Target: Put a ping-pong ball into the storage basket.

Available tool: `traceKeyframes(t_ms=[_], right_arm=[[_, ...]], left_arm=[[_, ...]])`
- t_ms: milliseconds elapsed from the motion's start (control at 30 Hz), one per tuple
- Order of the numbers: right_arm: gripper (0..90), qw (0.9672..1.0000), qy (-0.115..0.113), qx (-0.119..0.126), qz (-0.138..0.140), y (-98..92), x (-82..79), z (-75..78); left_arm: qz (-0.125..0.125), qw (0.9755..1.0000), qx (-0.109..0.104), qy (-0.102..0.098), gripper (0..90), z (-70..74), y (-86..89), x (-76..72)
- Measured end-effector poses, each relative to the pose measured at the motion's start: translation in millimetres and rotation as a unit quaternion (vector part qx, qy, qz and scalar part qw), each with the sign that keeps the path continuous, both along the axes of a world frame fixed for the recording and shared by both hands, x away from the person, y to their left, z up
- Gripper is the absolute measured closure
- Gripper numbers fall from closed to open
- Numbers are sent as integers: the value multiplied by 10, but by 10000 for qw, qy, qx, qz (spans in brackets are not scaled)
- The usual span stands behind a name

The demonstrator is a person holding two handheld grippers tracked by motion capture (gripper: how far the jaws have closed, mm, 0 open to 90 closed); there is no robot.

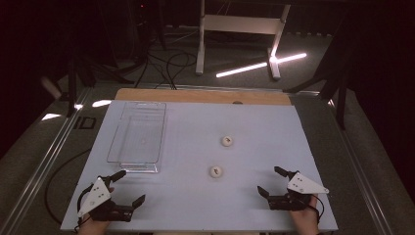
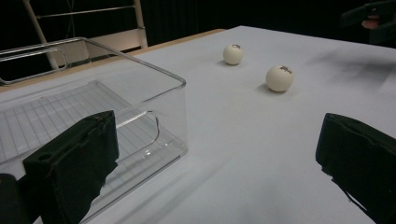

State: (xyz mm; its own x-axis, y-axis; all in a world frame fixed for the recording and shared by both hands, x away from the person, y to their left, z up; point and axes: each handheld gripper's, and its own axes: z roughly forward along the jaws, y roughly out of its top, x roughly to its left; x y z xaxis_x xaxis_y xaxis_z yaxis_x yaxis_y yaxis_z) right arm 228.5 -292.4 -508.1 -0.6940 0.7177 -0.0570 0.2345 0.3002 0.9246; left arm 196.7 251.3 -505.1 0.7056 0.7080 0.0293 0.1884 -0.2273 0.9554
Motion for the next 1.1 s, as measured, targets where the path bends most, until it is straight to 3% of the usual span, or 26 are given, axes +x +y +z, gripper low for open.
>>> traceKeyframes(t_ms=[200,500,667,1100], right_arm=[[84,9999,-71,-34,64,29,0,-8],[84,10000,-28,-18,-7,16,8,-17],[84,9998,-189,-40,-57,25,-6,-7],[84,9999,-126,-61,-63,42,-12,5]], left_arm=[[-14,9998,153,93,6,-13,-24,1],[4,9999,59,97,6,52,-24,25],[-25,9999,85,70,6,104,-27,20],[-91,9985,395,374,6,298,-168,57]])
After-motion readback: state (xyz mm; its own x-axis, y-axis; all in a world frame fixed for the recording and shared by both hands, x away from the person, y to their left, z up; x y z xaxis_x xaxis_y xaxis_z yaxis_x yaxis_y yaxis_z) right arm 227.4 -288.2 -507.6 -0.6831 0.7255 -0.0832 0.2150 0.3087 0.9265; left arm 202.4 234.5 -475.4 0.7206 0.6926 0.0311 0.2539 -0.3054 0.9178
